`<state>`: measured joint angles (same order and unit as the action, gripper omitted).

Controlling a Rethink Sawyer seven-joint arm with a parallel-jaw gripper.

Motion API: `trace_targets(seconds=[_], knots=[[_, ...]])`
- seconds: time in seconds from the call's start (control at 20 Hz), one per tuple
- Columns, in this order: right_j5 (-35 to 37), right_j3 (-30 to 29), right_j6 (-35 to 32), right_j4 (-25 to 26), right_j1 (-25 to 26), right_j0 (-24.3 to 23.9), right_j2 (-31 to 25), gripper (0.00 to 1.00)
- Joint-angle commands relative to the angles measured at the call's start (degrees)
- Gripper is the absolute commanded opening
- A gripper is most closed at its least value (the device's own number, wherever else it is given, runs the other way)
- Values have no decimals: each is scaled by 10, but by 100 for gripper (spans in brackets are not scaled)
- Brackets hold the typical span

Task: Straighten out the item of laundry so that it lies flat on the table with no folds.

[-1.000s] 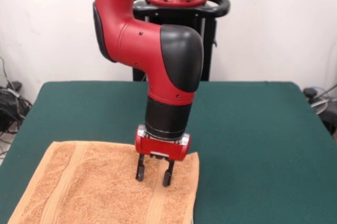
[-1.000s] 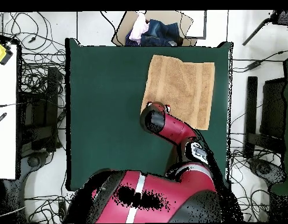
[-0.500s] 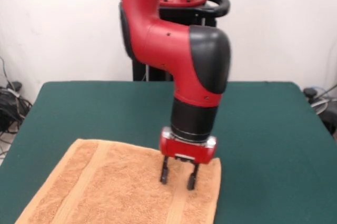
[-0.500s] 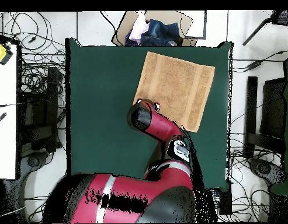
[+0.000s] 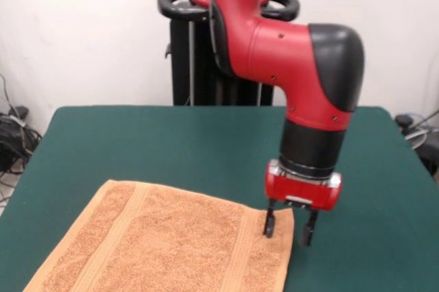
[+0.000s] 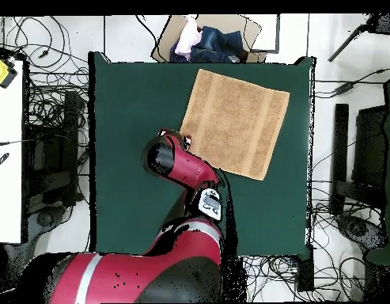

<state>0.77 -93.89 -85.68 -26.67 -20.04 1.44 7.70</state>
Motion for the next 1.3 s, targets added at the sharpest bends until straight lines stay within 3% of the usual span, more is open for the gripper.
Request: trace_targets(seconds=[0.05,0.45,0.8,1.3], knots=[[50,-49,-158,-31,-16,-4,-12,100],[42,-44,-142,-10,-20,-22,-8,100],[104,-78,-87,42,-141,-34,52,100],[76,-77,-100,70,-141,-40,40,100]])
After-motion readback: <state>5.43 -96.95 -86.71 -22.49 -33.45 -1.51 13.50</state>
